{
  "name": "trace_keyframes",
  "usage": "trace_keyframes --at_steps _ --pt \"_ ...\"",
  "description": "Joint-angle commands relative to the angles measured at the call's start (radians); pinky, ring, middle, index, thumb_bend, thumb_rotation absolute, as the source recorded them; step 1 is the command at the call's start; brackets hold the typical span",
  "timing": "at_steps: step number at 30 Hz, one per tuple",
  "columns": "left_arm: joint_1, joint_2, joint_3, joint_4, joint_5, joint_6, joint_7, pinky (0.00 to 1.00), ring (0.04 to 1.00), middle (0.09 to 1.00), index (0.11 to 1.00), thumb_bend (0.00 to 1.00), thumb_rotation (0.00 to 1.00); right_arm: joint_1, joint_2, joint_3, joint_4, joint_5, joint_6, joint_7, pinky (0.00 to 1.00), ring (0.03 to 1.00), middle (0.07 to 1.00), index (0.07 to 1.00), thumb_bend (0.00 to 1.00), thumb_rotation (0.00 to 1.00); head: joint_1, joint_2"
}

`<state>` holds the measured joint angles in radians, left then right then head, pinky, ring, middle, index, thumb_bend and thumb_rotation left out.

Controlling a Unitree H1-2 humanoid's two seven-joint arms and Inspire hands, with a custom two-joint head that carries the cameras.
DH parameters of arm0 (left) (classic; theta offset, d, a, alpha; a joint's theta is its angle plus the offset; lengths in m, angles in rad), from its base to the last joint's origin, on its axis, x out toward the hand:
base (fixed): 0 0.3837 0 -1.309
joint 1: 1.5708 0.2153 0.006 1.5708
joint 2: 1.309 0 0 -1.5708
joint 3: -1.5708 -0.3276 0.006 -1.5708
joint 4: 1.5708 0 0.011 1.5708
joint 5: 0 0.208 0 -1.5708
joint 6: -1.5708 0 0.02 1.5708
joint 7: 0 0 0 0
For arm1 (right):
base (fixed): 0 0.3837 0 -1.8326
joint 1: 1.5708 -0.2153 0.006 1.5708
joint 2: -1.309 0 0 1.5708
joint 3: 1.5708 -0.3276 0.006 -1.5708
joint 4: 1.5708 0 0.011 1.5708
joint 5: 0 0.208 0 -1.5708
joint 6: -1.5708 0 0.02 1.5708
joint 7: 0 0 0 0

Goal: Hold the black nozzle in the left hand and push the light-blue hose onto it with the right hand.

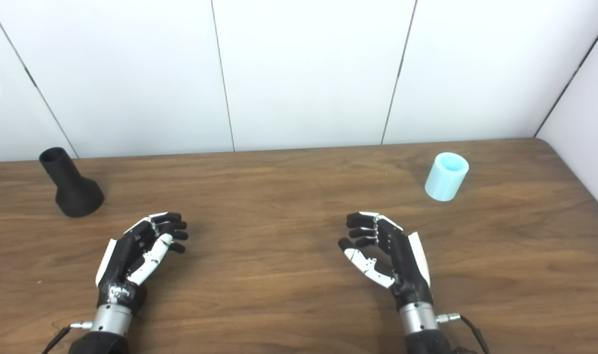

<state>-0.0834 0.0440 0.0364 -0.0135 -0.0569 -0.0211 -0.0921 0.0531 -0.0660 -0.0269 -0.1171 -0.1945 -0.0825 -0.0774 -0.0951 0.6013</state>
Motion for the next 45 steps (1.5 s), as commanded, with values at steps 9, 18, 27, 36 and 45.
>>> trace_keyframes --at_steps 9,18,27,36,45 --pt "0.003 0.005 -0.005 -0.003 -0.001 -0.019 0.001 0.51 0.594 0.630 0.616 0.30 0.27 -0.027 -0.005 -0.002 -0.022 -0.002 -0.021 -0.003 0.55 0.626 0.653 0.639 0.28 0.32 0.000 0.001" --pt "0.003 0.005 -0.001 0.002 -0.010 -0.027 0.000 0.52 0.598 0.631 0.613 0.29 0.24 -0.027 -0.003 -0.002 -0.017 -0.008 -0.024 -0.007 0.55 0.625 0.653 0.639 0.29 0.31 -0.004 -0.003" --pt "-0.003 0.006 0.018 0.005 -0.020 -0.019 0.013 0.56 0.620 0.642 0.619 0.50 0.14 -0.029 0.001 -0.001 -0.011 -0.005 -0.029 -0.008 0.55 0.629 0.655 0.638 0.28 0.29 0.023 -0.009" --pt "-0.040 0.022 0.111 0.047 0.009 -0.091 0.116 0.63 0.700 0.705 0.696 0.66 0.11 -0.044 -0.006 -0.006 0.023 0.020 -0.058 -0.004 0.55 0.627 0.652 0.633 0.28 0.26 0.050 -0.032" --pt "-0.074 0.050 0.191 0.137 0.032 -0.156 0.210 0.58 0.621 0.660 0.672 0.72 0.09 -0.055 -0.029 -0.017 0.059 0.033 -0.070 -0.003 0.56 0.639 0.662 0.642 0.28 0.27 0.126 -0.055"
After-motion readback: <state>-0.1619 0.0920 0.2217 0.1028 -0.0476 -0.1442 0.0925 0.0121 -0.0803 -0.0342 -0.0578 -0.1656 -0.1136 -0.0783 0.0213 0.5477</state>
